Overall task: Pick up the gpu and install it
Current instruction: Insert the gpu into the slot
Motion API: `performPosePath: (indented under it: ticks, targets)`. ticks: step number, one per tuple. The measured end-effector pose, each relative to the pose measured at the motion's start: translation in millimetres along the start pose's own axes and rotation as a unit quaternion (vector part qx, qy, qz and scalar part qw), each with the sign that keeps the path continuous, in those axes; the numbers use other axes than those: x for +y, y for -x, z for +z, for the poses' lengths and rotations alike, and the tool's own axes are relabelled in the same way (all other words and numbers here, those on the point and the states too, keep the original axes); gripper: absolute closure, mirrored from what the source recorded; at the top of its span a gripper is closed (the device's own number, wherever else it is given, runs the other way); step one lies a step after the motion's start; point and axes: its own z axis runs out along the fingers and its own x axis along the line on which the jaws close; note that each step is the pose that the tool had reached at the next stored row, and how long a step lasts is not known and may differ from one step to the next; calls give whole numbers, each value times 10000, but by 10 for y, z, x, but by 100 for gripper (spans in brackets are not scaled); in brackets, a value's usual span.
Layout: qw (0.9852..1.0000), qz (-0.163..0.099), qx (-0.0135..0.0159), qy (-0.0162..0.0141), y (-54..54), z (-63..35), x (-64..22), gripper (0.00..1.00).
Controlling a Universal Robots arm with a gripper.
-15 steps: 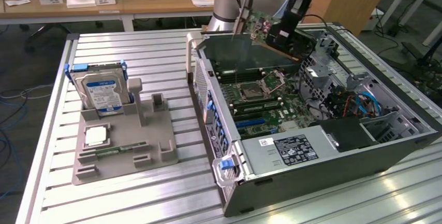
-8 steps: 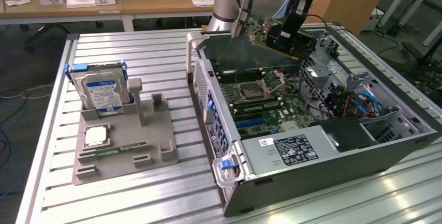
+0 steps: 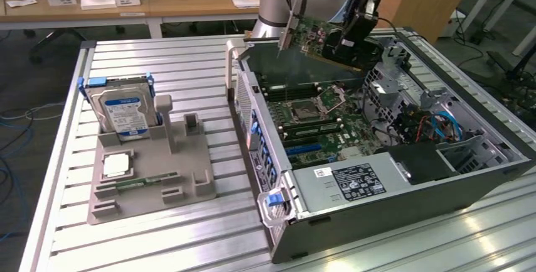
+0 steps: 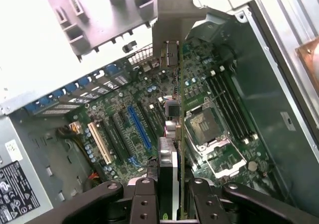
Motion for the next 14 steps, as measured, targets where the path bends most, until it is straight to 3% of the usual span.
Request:
performPosePath:
  ticks: [6, 8, 11, 14]
  targets:
    - [9990, -452, 41, 2, 0, 3, -1, 72]
    - [9982, -597, 46, -13, 0, 10, -1, 72]
    - [9973, -732, 28, -98, -1, 20, -2, 72]
    - [9964, -819, -14, -229, 0, 28, -3, 72]
